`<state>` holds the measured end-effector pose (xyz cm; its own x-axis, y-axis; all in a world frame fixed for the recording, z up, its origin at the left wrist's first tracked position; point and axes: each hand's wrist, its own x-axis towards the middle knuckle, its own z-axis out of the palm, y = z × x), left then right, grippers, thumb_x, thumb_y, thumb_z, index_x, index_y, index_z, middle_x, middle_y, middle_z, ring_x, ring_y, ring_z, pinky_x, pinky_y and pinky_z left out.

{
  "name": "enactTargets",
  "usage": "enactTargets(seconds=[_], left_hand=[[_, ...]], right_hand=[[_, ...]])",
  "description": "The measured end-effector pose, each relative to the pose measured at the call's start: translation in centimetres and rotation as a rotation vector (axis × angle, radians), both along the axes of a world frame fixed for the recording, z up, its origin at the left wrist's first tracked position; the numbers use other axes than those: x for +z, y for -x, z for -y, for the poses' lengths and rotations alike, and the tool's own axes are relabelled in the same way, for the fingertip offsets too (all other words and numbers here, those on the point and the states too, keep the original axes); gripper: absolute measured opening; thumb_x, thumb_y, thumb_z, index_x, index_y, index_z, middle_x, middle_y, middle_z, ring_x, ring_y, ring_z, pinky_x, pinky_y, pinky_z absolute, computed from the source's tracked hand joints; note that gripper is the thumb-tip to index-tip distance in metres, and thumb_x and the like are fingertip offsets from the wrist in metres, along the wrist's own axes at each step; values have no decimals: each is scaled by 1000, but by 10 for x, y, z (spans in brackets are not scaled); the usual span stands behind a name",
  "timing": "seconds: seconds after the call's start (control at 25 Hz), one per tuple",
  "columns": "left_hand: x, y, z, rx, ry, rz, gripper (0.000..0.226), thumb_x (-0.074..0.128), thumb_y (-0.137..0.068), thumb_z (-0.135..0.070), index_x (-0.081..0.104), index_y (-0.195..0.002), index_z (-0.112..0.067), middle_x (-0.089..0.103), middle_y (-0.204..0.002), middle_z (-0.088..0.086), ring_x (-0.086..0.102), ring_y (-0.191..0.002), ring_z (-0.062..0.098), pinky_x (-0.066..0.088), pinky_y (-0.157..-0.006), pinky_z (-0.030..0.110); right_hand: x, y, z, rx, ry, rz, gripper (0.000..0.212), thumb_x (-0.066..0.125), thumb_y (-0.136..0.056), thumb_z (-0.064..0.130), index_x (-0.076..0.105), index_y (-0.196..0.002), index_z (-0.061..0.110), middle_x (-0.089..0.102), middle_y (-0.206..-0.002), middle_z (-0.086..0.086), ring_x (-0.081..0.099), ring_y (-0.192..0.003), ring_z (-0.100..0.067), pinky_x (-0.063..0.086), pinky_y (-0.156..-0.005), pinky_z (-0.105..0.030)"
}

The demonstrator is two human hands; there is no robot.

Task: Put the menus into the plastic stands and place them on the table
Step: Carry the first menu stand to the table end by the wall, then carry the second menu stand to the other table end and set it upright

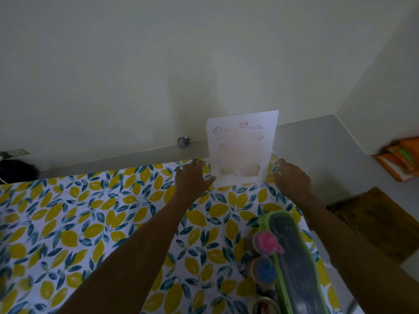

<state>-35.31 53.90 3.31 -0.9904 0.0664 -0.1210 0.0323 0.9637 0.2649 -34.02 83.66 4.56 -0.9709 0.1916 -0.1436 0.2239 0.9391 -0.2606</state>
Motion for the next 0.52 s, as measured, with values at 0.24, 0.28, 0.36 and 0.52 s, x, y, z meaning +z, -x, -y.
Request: enactTargets(seconds=[0.24,0.28,0.36,0.52], left_hand=[[31,-60,33,-31,66,-58,79,48,-81,-75,49,-135,-18,56,-138,7,54,-124,31,41,-103,50],[36,-74,43,-26,54,-54,80,48,-80,-76,49,-137,-19,55,-140,7,53,-126,31,38,-104,50],[44,-105,69,-18,28,-71,79,48,-79,-78,51,-133,-20,58,-134,6,54,-124,31,37,-104,48],[58,-173,128,-5,32,-100,80,51,-80,-76,49,-135,-18,56,-135,7,54,-124,31,40,-102,47]], right_hand=[[41,-48,43,132,-83,68,59,48,-86,59,42,-135,27,61,-125,-11,59,-112,-36,50,-87,-49],[49,-59,58,157,-102,64,61,47,-86,61,42,-135,26,60,-126,-10,58,-113,-36,51,-88,-49],[62,-84,93,206,-120,40,62,47,-86,61,44,-135,24,60,-126,-11,56,-114,-36,52,-88,-48],[76,-141,172,303,-134,14,64,44,-88,59,39,-141,24,57,-130,-10,54,-116,-35,52,-88,-47]])
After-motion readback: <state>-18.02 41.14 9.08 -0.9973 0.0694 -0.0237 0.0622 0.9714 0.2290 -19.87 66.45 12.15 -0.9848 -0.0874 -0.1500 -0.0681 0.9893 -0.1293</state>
